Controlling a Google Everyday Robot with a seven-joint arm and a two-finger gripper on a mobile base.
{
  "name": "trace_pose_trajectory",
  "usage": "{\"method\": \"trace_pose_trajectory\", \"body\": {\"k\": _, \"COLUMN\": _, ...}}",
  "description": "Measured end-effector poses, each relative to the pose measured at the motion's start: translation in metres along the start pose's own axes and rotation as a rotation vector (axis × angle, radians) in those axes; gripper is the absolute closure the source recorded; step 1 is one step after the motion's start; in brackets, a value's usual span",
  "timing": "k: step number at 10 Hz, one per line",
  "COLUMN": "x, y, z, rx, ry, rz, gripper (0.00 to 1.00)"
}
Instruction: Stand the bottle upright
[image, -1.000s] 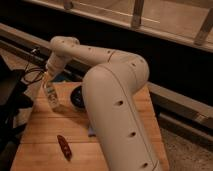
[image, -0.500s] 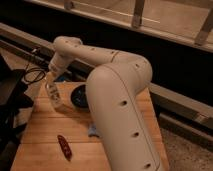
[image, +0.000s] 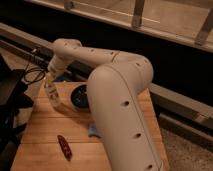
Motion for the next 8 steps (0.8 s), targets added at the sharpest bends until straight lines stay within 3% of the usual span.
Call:
{"method": "trace_pose_trajectory", "body": {"k": 2, "x": -0.0005, "y": 0.0012, "z": 0.003, "rx": 0.007, "ry": -0.006, "rz": -0.008, "gripper": 0.97}}
{"method": "trace_pose_trajectory", "body": {"k": 8, "x": 0.0029, "y": 0.0023, "z": 0.0034, "rx": 0.009, "ry": 0.002, "rz": -0.001, "gripper": 0.38}}
